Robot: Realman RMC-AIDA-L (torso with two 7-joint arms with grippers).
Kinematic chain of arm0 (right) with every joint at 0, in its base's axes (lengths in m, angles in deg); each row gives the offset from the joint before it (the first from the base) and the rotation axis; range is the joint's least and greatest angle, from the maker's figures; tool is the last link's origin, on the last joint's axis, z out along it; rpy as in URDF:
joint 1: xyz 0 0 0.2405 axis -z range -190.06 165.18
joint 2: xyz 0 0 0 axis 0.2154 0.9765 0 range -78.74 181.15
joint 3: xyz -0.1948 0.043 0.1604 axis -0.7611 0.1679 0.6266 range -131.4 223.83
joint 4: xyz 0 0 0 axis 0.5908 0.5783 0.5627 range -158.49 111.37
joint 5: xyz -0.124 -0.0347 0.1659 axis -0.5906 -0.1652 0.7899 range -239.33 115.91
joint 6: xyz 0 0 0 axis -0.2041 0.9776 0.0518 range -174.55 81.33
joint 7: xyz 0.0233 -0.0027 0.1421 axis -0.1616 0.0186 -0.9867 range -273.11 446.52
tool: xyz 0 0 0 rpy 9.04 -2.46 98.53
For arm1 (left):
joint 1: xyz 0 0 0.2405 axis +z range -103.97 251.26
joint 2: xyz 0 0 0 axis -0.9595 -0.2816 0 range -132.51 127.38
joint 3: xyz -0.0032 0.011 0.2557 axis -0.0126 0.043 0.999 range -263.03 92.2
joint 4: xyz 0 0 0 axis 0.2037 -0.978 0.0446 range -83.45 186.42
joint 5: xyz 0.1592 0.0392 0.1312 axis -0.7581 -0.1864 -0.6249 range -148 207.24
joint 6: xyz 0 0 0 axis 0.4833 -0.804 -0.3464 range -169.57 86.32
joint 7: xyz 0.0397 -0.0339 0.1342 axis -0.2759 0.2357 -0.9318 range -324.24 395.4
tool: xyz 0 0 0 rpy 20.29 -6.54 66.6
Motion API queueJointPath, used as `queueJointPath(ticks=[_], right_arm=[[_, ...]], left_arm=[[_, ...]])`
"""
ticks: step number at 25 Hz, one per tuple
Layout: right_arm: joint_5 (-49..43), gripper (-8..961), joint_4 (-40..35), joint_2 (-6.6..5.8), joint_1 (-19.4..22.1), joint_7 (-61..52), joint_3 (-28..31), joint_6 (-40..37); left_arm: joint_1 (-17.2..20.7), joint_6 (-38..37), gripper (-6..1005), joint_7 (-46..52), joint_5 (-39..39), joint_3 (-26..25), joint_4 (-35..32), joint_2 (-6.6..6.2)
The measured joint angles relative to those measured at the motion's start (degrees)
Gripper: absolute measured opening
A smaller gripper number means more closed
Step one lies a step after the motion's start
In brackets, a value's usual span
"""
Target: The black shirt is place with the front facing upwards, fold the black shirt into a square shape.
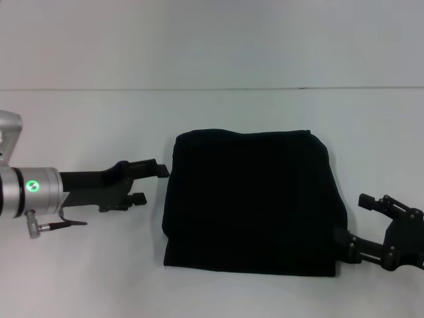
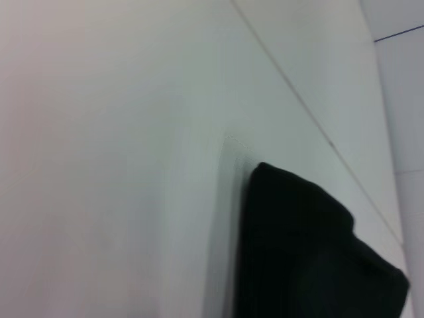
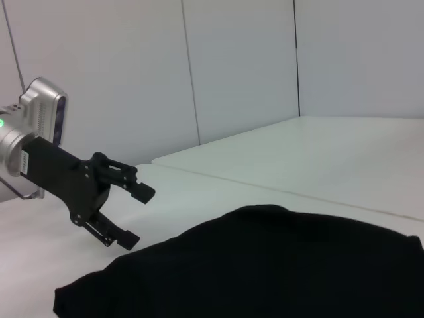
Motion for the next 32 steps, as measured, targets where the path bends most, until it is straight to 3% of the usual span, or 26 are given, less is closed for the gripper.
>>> queueJointPath(ticks=[13,17,27,32], right_arm=[[-0.11,915,0.29,0.33,0.74,0.61,-0.01,-1.42],[-0.11,915,0.29,0.33,0.77,0.42,-0.01,-1.46],[-0.10,915,0.29,0.33,0.76,0.28,0.10,-1.60],[-0.10,915,0.29,0.33,0.50,0.25,0.23,-1.63]], left_arm=[[-3.12,2.53,811,0.05,-2.25,3.33,0.25,2.81],[-3.51,2.55,798,-3.23,-2.04,3.84,-0.72,4.20],[-4.39,3.55,766,-4.39,-1.97,4.75,-1.04,4.83],[-4.55,3.84,544,-4.46,-1.91,4.73,-1.04,4.99]])
